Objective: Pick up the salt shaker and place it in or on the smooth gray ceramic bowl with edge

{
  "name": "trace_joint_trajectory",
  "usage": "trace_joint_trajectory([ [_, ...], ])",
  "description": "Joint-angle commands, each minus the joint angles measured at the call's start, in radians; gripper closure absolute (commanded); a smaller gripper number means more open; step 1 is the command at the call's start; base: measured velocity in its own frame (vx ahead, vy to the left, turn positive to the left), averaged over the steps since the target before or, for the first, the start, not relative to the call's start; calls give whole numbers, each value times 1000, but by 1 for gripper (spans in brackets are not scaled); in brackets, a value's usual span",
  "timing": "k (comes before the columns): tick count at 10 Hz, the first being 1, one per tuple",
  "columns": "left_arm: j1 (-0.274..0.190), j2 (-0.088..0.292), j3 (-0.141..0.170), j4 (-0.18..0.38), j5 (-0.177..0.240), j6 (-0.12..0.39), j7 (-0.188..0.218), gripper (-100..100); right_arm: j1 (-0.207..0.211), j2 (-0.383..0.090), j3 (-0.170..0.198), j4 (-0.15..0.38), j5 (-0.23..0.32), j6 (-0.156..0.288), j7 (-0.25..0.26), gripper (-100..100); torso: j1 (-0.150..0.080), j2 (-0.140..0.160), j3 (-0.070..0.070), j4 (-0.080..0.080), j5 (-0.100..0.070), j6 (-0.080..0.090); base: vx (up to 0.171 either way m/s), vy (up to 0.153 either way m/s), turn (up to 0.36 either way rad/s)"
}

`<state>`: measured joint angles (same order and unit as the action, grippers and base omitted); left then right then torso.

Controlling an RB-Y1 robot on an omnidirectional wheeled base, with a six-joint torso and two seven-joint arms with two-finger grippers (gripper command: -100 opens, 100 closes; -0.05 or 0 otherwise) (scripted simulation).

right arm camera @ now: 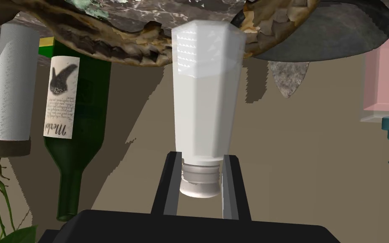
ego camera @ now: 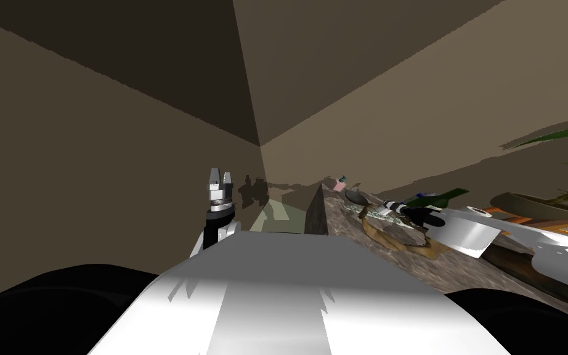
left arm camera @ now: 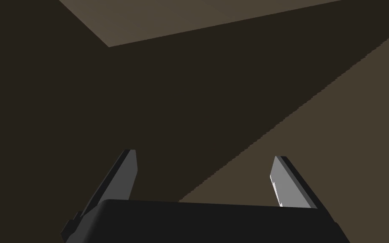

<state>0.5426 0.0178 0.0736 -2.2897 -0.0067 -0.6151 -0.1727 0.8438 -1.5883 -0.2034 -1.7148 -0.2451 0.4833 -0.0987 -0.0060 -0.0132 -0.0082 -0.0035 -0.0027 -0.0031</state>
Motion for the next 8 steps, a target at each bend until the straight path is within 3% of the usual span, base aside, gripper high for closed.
trace_joint_trajectory([
  [1, 0, 0, 0, 0, 0, 0, 0, 0, -26, -14, 2, 13, 28, 8, -9, 100, 0, 0, 0, 0, 0, 0, 53, 5, -69],
  [5, 0, 0, 0, 0, 0, 0, 0, 0, -59, -50, -6, 49, 111, 13, -41, 100, 4, 3, 2, 0, 1, 2, 39, 33, -99],
  [8, 0, 0, 0, 0, 0, 0, 0, 0, -72, -79, -22, 74, 144, 28, -51, 100, 5, 3, 2, 0, 1, 1, 44, 22, -9],
])
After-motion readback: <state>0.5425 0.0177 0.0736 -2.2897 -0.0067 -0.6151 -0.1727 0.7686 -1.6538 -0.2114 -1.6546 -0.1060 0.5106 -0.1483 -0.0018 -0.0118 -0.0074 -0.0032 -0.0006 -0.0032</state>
